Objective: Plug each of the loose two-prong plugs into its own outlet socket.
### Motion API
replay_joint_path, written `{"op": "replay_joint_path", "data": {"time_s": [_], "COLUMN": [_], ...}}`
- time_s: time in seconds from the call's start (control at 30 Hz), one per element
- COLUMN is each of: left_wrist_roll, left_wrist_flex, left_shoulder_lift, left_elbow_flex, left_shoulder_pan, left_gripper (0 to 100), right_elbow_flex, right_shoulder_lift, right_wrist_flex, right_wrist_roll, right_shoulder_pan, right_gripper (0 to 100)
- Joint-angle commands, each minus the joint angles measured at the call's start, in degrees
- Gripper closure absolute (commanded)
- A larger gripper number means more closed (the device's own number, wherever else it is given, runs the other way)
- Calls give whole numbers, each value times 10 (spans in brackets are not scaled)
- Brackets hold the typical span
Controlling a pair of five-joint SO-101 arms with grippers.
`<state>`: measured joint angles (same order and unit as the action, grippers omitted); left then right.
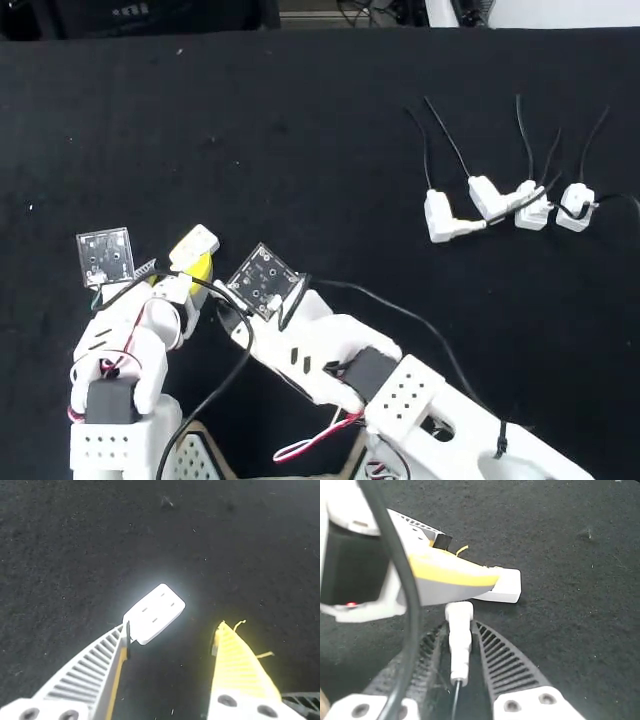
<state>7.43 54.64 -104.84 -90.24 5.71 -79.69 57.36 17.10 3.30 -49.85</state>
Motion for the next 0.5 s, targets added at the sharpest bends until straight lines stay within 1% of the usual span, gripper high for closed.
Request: {"op": "replay_joint_path", "data": {"time_s": [0.0, 0.13, 0.2, 0.37, 0.47], "left_wrist_roll": [-4, -4, -10, -11, -35], "left_wrist_flex": [1, 2, 2, 11, 18], "left_shoulder_lift": [4, 7, 9, 14, 46], "left_elbow_flex": [47, 65, 64, 66, 74], "left_shoulder_pan": [16, 57, 63, 65, 65], "left_gripper": [730, 730, 730, 730, 730], "right_elbow_flex": [8, 29, 52, 126, 155], "right_shoulder_lift": [30, 5, -32, -140, -182], "right_wrist_flex": [-10, 31, 48, 83, 93], "right_wrist_roll": [-4, -7, -7, -11, -32], "right_shoulder_pan": [25, 81, 104, 120, 121], "right_gripper": [988, 988, 988, 988, 988]}}
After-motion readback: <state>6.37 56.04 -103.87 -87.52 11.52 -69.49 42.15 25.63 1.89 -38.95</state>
